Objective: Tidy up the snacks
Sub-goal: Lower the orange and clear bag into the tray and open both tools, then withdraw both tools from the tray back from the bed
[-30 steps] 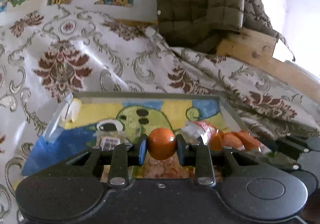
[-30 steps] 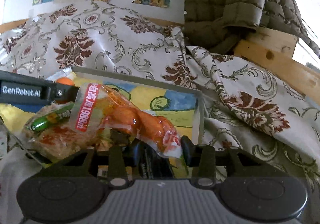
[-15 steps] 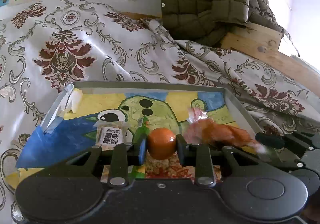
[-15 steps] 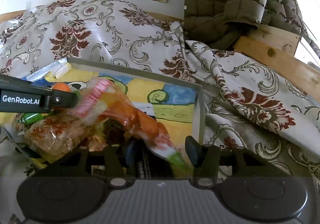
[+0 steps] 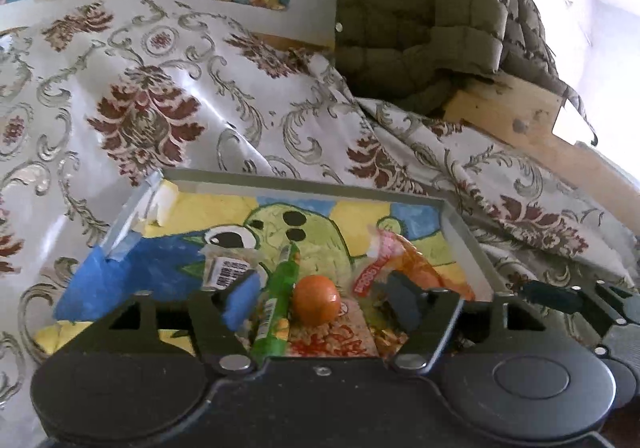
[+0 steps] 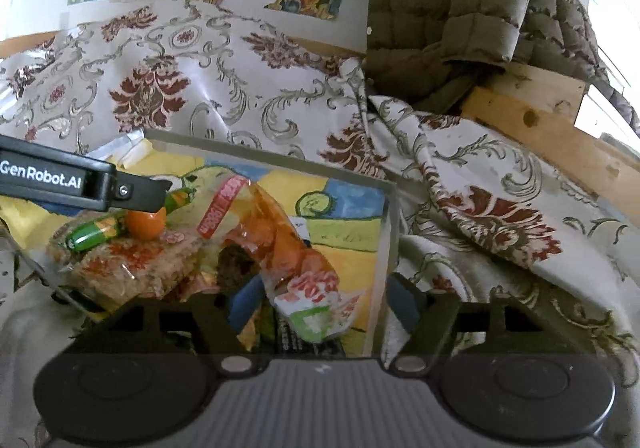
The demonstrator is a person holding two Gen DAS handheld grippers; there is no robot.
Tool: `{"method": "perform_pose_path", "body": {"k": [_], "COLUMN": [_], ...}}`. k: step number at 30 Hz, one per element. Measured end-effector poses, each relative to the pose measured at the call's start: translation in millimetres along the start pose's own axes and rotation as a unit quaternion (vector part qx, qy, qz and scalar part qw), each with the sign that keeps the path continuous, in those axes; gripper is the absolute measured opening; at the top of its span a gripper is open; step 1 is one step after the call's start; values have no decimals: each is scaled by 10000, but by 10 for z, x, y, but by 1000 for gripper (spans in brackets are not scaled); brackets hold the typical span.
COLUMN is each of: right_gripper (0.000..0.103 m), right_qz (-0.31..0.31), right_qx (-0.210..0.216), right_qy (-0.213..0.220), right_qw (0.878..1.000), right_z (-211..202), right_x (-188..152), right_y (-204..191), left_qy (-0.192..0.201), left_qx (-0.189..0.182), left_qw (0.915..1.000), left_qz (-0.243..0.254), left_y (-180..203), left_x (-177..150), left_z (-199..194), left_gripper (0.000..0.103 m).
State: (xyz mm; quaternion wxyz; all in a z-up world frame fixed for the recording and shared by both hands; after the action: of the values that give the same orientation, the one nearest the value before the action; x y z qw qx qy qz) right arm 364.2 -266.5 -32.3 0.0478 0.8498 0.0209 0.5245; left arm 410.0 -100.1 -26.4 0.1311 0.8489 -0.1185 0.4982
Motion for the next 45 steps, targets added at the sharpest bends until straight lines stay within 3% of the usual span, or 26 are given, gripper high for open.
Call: {"method": "perform_pose_path", "body": {"k": [2, 7, 10, 15, 23, 32, 45], "right_gripper": [83, 90, 95, 103, 103, 103, 103], "right_qz": [65, 235, 297, 331, 354, 520, 585], "right_qx": [25, 141, 168, 234, 314, 435, 490], "right_qy": [91, 248, 369, 618, 891, 1056, 915], "right_qw": [9999, 9993, 9987, 9973, 9949, 9921, 9929], "right_z": [-83, -305, -460, -771, -1349, -1920, -2427], "right_x": [39, 142, 195, 244, 179, -17, -401], "right_y": [19, 49, 60, 37, -31, -112, -144], "left_qy": [93, 354, 436, 633, 822, 853, 719], "left_qx": [68, 115, 346, 672, 1005, 1244, 1616], "left_qw": [9999, 9986, 9971, 9952, 9915, 9886, 9842], "left_qz": [-12, -380, -521, -316, -89, 17, -80], "left_y": [-5, -77, -99, -56, 6, 43, 87], "left_x": [15, -10, -20, 18, -90, -453, -1042], "left_z": [-100, -394, -573, -921, -1579, -2254, -2693], "left_gripper": [86, 97, 102, 102, 102, 102, 102]}}
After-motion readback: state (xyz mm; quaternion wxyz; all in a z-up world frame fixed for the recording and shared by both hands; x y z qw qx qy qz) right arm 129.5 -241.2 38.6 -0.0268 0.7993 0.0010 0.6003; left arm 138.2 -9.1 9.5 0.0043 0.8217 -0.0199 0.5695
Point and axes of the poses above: each gripper's, at about its wrist camera, not at the fingertips, and z roughly the way its jaws point, y to its right, x to its top, the point moved 5 cm from there along z, roughly the way its jaws point, and after that the axes turned 8 degrees about z, right-handed, at the moved point
